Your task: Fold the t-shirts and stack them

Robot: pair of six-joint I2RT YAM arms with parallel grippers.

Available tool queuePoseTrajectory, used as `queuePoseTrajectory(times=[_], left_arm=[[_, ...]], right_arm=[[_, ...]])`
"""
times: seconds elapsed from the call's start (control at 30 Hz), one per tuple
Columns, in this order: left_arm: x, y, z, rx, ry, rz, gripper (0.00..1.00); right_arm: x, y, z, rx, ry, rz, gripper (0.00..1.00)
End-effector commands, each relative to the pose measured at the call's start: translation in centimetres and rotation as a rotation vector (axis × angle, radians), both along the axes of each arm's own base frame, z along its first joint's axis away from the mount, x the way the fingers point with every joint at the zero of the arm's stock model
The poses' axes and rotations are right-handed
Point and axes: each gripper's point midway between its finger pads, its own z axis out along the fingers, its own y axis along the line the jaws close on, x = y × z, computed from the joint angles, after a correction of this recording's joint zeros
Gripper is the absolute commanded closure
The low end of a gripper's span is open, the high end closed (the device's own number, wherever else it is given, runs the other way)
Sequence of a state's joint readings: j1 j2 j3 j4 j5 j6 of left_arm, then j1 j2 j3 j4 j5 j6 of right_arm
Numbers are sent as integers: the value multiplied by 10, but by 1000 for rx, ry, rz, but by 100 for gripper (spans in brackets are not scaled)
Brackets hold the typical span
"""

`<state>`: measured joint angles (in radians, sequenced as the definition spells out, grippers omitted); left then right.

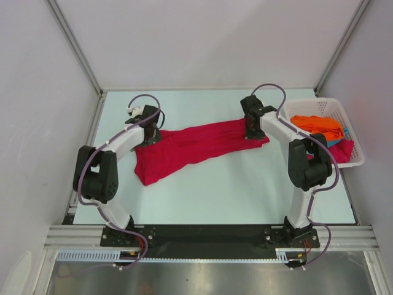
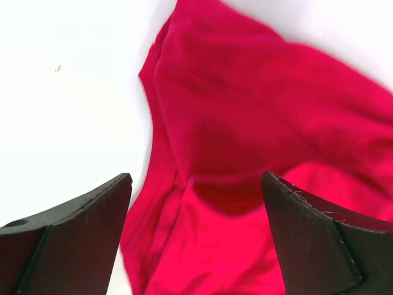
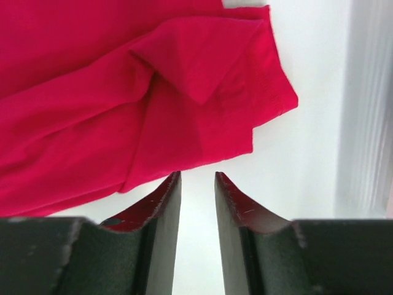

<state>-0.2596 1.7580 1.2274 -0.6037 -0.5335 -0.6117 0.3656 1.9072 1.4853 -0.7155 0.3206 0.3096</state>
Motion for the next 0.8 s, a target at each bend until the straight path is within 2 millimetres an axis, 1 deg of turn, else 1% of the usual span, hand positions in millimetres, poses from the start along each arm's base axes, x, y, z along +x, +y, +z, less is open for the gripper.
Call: queuePoseTrajectory(times=[0.0, 0.03, 0.07, 0.17, 0.23, 0.33, 0.57, 0.63, 0.7, 0.73, 0.77], left_arm=[[-16, -15, 29, -44, -73, -37, 8], [-23, -15, 30, -49, -76, -44, 8], [-27, -20, 31, -57, -77, -61, 8], [-40, -29, 38, -58, -91, -98, 8], [-48, -31, 41, -61, -100, -109, 8], [-53, -35, 45, -67, -109, -125, 8], [-57, -36, 39, -69, -94, -128, 8], [-58, -36, 39, -68, -92, -128, 8], [-58, -36, 39, -66, -92, -129, 8], [-58, -36, 39, -66, -92, -129, 8], [-58, -35, 39, -64, -91, -128, 8]], right_arm=[[9, -15, -13, 33, 1, -49, 61], [8, -17, -17, 35, 10, -55, 60], [9, -19, -19, 37, 9, -59, 59], [12, -28, -26, 49, 17, -86, 58], [14, -33, -30, 48, 19, -95, 57], [18, -34, -31, 43, 17, -97, 57], [21, -38, -37, 22, 25, -101, 57], [20, -39, -39, 19, 30, -100, 59], [20, -38, -40, 23, 32, -96, 66], [20, -38, -39, 25, 30, -93, 72], [19, -38, -40, 28, 33, -90, 76]])
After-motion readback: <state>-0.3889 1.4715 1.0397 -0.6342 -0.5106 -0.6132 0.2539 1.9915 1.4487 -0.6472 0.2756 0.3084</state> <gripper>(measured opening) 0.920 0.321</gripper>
